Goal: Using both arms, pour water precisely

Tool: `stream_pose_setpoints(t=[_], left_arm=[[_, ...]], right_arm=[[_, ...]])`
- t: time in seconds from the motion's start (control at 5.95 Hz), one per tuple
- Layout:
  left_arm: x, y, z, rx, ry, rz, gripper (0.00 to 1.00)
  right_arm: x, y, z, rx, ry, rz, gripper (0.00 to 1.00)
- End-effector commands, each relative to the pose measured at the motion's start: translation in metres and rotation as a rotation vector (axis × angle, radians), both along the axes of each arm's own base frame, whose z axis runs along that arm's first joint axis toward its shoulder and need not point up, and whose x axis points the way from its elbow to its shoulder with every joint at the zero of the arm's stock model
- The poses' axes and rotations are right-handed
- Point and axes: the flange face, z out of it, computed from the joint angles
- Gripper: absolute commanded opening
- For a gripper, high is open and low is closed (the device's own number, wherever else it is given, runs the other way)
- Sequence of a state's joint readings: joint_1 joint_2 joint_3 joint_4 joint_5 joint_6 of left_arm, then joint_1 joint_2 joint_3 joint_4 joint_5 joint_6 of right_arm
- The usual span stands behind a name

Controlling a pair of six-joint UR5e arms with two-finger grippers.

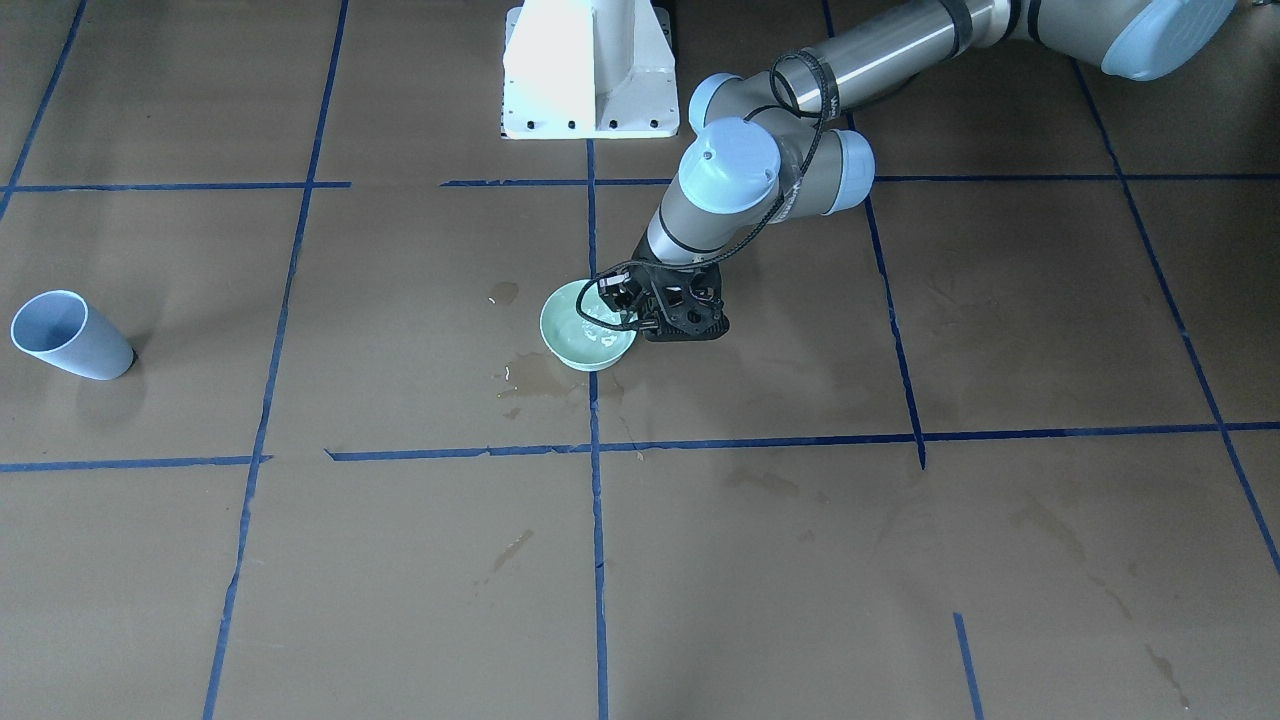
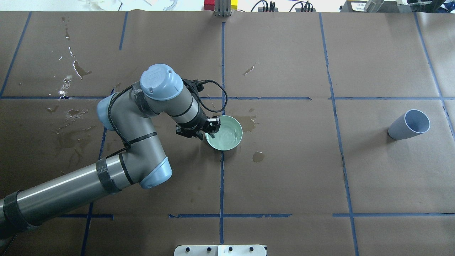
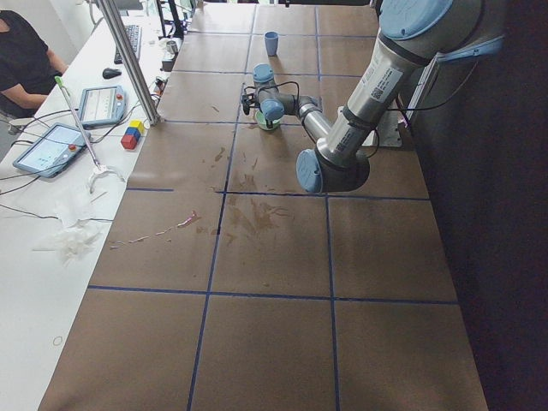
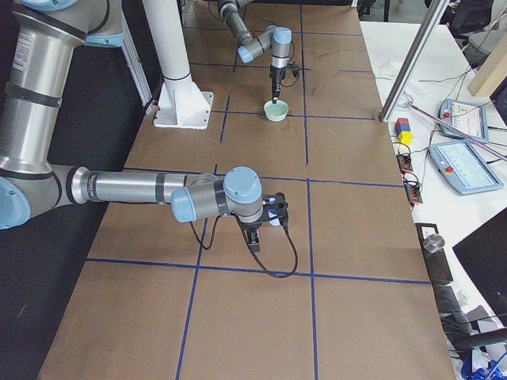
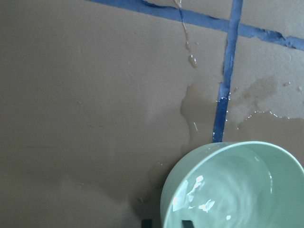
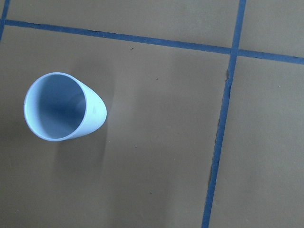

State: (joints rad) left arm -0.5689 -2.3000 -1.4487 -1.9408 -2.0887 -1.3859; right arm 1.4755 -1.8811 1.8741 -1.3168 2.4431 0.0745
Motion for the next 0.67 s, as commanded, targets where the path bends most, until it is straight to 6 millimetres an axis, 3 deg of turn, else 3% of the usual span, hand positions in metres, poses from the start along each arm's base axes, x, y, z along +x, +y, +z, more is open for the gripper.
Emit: stream_pose_setpoints(t=[0.0, 0.17, 0.34, 0.5], left_arm=[[-0.034, -0.001, -0.009, 0.024, 0.039, -0.024, 0.63], [-0.061, 0.012, 0.000, 0.034, 0.057, -0.028, 0.69], [-0.079, 0.021, 0.007, 0.039, 0.064, -0.032, 0.69], [-0.083, 0.024, 0.021, 0.033, 0.051, -0.033, 0.69]], right_arm=[[-0.008, 0.001, -0.007, -0.002, -0.073, -0.028, 1.00], [-0.011, -0.001, -0.019, 0.037, -0.091, 0.017, 1.00], [-0.042, -0.001, -0.040, 0.079, -0.122, 0.092, 1.00], [-0.069, 0.024, -0.039, 0.145, -0.126, 0.115, 1.00]])
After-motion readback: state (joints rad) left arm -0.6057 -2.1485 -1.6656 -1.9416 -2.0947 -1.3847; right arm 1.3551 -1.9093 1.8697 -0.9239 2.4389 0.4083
